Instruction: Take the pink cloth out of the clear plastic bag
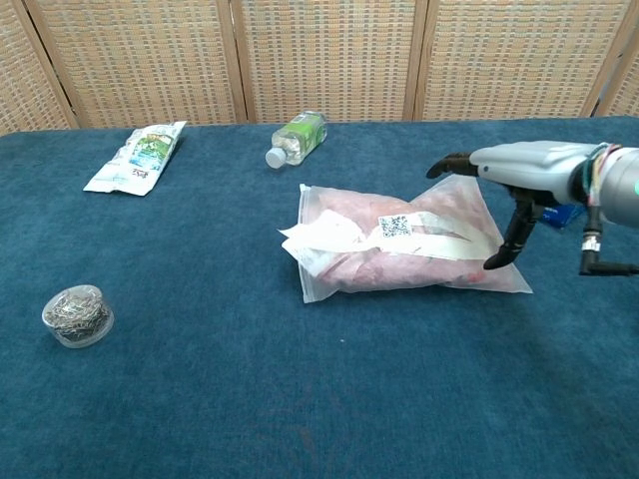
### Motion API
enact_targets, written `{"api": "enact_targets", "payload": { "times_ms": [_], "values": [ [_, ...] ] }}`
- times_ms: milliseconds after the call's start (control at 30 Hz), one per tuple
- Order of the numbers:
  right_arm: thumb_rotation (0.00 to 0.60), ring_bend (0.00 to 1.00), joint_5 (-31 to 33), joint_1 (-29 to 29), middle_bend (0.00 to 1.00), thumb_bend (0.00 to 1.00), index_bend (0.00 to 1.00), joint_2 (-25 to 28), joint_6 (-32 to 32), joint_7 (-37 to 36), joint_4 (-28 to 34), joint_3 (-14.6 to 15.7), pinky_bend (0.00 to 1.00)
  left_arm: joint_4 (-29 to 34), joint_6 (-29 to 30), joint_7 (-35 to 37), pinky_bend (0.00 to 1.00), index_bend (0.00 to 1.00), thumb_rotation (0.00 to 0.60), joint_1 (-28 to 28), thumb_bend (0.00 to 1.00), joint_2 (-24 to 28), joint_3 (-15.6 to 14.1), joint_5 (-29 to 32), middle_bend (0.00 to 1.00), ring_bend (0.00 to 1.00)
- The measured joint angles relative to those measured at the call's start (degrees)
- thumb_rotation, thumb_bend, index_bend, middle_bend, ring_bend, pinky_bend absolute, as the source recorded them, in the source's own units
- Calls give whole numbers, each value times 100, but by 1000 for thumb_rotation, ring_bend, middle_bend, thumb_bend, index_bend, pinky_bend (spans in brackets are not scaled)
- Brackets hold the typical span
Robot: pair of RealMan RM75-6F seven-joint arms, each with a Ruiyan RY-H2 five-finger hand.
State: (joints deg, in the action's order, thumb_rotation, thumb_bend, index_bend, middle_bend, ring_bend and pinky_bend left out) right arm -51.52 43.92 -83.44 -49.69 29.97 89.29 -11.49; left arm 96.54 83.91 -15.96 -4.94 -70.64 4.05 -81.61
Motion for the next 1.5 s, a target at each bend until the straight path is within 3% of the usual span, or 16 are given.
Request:
{"api": "enact_targets", "payload": {
  "times_ms": [133, 500, 567, 633, 667, 733, 800, 967, 1400, 1500],
  "values": [
    [600, 0, 593, 357, 0, 0, 0, -378, 175, 299, -334, -34, 0, -47, -118, 9, 0, 0, 600, -42, 116, -9, 22, 146, 0, 0],
    [600, 0, 1165, 736, 4, 0, 0, -739, 320, 393, -756, -73, 0, -80, -209, -66, 0, 0, 600, -102, 116, -61, 29, 274, 0, 0],
    [600, 5, 1225, 783, 63, 0, 9, -844, 311, 382, -879, -78, 41, -88, -221, -77, 0, 0, 600, -113, 116, -75, 22, 286, 0, 0],
    [600, 76, 1209, 814, 188, 0, 88, -977, 259, 336, -1025, -88, 159, -97, -225, -93, 0, 0, 600, -119, 116, -88, 17, 293, 0, 0],
    [600, 152, 1167, 820, 269, 0, 175, -1033, 222, 306, -1090, -91, 245, -100, -224, -98, 0, 0, 600, -120, 116, -93, 16, 298, 0, 0],
    [600, 285, 1006, 822, 394, 37, 329, -1150, 133, 226, -1241, -84, 368, -108, -221, -107, 0, 0, 600, -123, 116, -103, 14, 308, 0, 0],
    [600, 391, 813, 812, 507, 171, 459, -1230, 55, 145, -1355, -65, 468, -118, -225, -109, 0, 0, 600, -127, 116, -112, 10, 319, 0, 0],
    [600, 504, 110, 700, 634, 517, 593, -1358, -182, -300, -1538, 14, 521, -153, -223, -126, 0, 0, 600, -148, 116, -158, 3, 313, 0, 0],
    [600, 505, -1868, 329, 635, 552, 595, -1108, -570, -2633, -1491, 221, 521, -111, -379, 86, 0, 1, 600, -434, 118, -60, 149, 130, 0, 0],
    [600, 505, -2165, 309, 635, 552, 595, -968, -615, -3229, -1363, 182, 521, -132, -549, 280, 0, 87, 600, -646, 118, 40, 243, 8, 0, 0]
  ]
}}
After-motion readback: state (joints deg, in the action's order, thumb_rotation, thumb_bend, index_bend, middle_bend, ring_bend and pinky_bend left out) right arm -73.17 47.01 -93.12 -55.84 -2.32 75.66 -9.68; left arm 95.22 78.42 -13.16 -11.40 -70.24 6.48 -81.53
